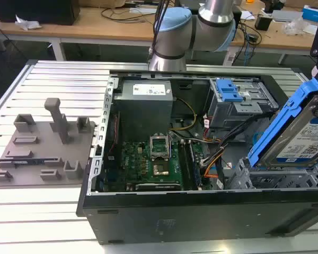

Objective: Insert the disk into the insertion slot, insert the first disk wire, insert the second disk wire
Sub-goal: 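Insert the disk into the insertion slot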

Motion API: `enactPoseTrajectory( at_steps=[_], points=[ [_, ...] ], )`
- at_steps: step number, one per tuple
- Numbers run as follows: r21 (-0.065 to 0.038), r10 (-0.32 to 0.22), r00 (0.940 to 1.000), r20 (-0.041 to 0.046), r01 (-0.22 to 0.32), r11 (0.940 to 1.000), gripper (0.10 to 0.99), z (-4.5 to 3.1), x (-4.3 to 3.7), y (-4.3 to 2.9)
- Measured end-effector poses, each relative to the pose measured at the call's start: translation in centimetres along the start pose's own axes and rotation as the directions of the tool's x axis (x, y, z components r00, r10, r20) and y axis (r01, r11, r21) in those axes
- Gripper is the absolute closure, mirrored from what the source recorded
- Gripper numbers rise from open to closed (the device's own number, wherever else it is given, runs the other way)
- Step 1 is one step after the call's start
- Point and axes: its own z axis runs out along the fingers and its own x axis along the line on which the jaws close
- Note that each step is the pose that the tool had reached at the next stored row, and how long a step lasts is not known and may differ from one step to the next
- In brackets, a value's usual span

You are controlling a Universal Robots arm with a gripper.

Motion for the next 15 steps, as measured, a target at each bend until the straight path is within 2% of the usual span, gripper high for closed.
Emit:
enactPoseTrajectory(
  at_steps=[15],
  points=[
    [0.000,0.000,1.0000,0.0021,0.000,1.0000,0.722,-0.01,0.00,0.00]
  ],
)
